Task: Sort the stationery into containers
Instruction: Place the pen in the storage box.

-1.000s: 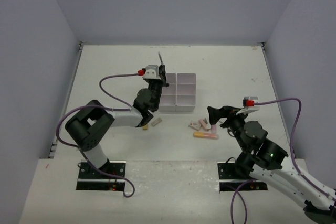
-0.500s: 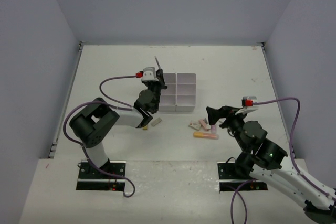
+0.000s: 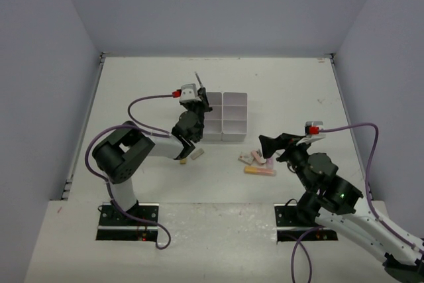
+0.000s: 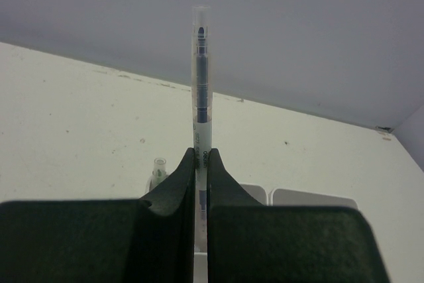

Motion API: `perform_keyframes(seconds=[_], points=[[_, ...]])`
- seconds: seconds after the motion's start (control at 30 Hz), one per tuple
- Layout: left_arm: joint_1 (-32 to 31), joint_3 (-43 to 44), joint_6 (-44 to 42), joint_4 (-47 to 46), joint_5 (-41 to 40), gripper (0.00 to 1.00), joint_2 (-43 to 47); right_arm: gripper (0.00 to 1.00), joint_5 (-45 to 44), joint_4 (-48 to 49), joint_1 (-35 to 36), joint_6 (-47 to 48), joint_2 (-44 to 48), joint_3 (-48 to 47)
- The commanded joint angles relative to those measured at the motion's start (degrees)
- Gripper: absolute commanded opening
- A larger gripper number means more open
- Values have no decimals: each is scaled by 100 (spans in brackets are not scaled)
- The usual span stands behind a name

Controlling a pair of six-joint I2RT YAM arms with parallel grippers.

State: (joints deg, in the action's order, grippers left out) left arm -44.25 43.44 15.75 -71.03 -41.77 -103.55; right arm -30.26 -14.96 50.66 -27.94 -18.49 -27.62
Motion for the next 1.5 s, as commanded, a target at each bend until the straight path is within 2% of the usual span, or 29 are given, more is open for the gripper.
perform_keyframes(seconds=[0.0,0.27,0.43,0.57,0.7,0.83,0.87,0.93,0.97,1.0,1.03,1.07,1.1,1.17,1.2,1.3,1.4,1.47], points=[[39,173,347,44,-236,2,-60,99,39,223,-12,34,150,90],[37,151,532,337,-85,9,97,99,20,213,-12,26,253,116],[39,4,657,406,48,20,267,99,20,245,-12,26,252,127],[32,-13,636,397,399,33,422,99,38,292,-12,43,146,128],[30,15,586,434,554,52,657,99,26,283,-12,43,27,101],[30,39,458,588,691,56,1113,99,6,286,-12,43,9,113],[30,88,443,799,729,64,1413,99,3,289,-6,49,18,116],[28,338,455,1590,776,81,1928,99,17,292,-12,61,12,118],[22,457,514,1935,809,98,2068,99,37,292,-12,61,12,125],[30,639,573,2497,827,100,2251,99,54,292,-12,77,-4,125],[30,1057,775,3768,805,100,2591,99,71,292,-12,79,-45,125],[30,1324,978,4570,787,100,2778,99,73,284,-12,86,-89,117],[38,1555,1149,5961,753,100,3078,99,89,275,-12,80,-141,108],[39,1953,1722,7807,678,100,3535,99,126,281,-12,61,-361,63],[33,2035,1935,8101,643,100,3612,99,134,283,-12,61,-453,36],[39,1962,2062,9891,384,100,4420,99,191,268,-10,-14,-1068,-150],[48,1906,1920,11069,163,100,5180,99,444,231,-12,53,-1449,-316],[45,2001,1634,11474,347,100,5540,99,691,236,-12,170,-1609,-456]])
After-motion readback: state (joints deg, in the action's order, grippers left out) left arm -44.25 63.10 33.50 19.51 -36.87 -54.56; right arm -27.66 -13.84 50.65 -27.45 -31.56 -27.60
